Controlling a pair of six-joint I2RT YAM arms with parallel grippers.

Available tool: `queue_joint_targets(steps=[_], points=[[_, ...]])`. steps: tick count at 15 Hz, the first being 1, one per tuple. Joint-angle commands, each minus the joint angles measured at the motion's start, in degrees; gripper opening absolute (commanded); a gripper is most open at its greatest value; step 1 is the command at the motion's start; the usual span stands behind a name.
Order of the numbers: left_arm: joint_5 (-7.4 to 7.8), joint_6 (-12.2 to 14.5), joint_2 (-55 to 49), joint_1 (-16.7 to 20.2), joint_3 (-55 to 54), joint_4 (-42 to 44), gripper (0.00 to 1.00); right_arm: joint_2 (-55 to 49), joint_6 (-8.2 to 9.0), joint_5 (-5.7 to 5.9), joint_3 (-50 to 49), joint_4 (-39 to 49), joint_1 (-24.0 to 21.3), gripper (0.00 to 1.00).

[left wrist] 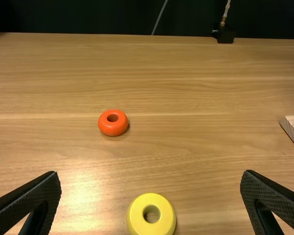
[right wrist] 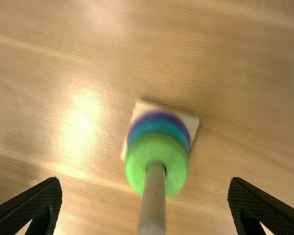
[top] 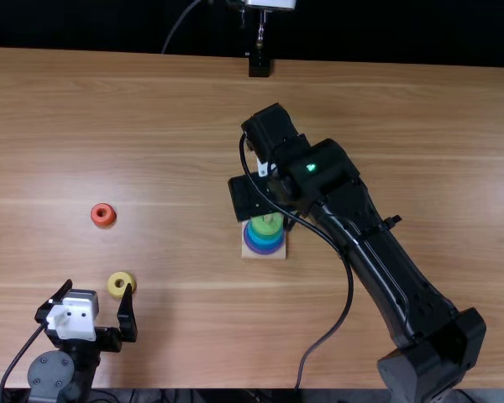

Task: Build the Hanoi tower: stack the rings onto the peg from bottom to top in this color order: purple, dark blue, light blue, dark green, light green, yellow, orange.

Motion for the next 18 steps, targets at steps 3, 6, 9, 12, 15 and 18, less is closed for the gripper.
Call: queue_joint_targets(steps=[3, 6, 9, 12, 15, 18], points=[[0.03, -0.1, -0.7, 0.7, -6.1, -4.7, 1.00, -16.0, -0.75, 8.29, -14.3, 21.1, -5.3, 1.00], [0.03, -0.1, -0.7, 0.7, -6.1, -4.7, 1.00, -33.6, -0.75, 10.51, -37.6, 53.4, -11.8, 1.00], [0.13, -0.1, -0.7, 0.7, -6.1, -4.7, 1.00, -49.8, -0.96, 10.19, -57.9, 74.9, -21.1, 1.00], [0.03, -0.1, -0.7, 0.7, -6.1, -4.7, 1.00, -63.1, -4.34, 6.29, -69.4, 76.8, -29.5, 1.00], [0.03, -0.1, -0.7, 0.7, -6.1, -4.7, 1.00, -79.2, -14.46, -7.42, -79.5, 76.6, -32.0, 1.00], [0.03, -0.1, -0.7, 0.7, -6.1, -4.7, 1.00, -94.0, -17.00, -8.06, -88.1, 69.9, -33.9, 1.00]])
